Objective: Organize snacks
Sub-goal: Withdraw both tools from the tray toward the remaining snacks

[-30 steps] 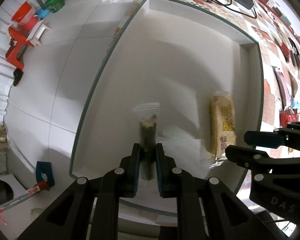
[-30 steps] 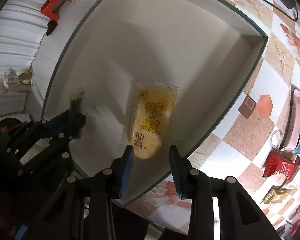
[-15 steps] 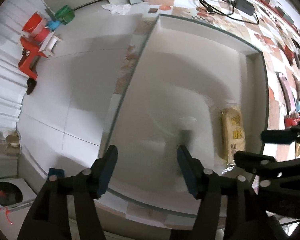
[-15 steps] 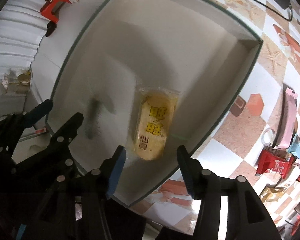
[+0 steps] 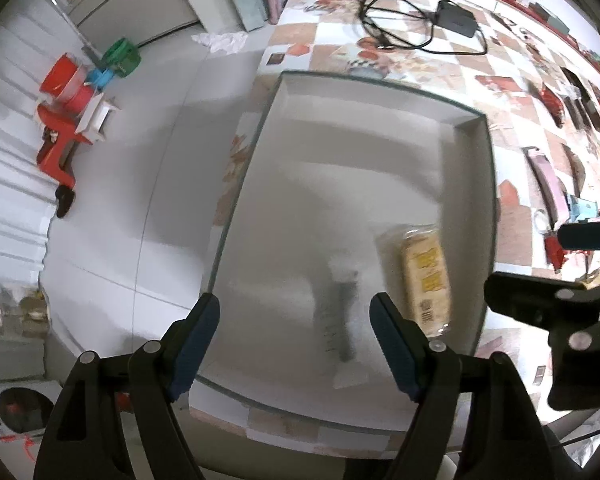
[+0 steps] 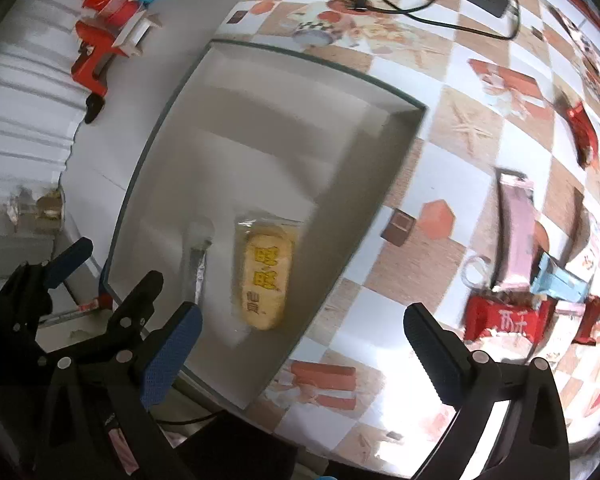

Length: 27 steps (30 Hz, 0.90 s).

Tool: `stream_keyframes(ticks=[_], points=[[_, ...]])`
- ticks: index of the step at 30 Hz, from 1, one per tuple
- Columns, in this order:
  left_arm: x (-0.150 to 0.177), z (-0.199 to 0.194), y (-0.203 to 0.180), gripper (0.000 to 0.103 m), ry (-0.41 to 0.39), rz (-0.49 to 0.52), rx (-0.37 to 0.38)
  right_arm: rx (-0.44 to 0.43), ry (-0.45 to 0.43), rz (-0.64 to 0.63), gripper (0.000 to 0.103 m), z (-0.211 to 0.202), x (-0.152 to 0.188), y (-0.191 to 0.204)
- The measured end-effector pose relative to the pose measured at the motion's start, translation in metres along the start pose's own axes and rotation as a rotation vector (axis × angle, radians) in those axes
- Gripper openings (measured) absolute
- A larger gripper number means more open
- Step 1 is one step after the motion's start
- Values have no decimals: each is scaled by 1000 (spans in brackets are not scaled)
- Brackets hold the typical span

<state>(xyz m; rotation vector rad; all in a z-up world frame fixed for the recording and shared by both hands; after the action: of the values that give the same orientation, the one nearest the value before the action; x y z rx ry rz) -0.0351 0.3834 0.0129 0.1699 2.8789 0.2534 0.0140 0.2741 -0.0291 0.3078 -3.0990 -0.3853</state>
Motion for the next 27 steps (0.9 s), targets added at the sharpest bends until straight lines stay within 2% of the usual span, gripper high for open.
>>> stream_keyframes(ticks=[20,27], points=[[-21,-26,-60,81,-58,125,18,-17,-62,154,101,-39,22,-69],[-28,-32,-77,81,-69,149,29,44,-138,158,101,-60,25,-83]])
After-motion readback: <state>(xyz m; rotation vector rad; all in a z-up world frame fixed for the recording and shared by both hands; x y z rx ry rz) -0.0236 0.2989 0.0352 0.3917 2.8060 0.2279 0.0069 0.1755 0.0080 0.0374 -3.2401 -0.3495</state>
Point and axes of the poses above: each gripper's, at about its wrist camera, not at the fingertips, and z roughly the way its jaws point, y to its left, x to its underside, the point moved 2 cm from there along z, roughly the way its jaws point, and after that the axes turned 3 degrees about -y, right-handed, at the moved point
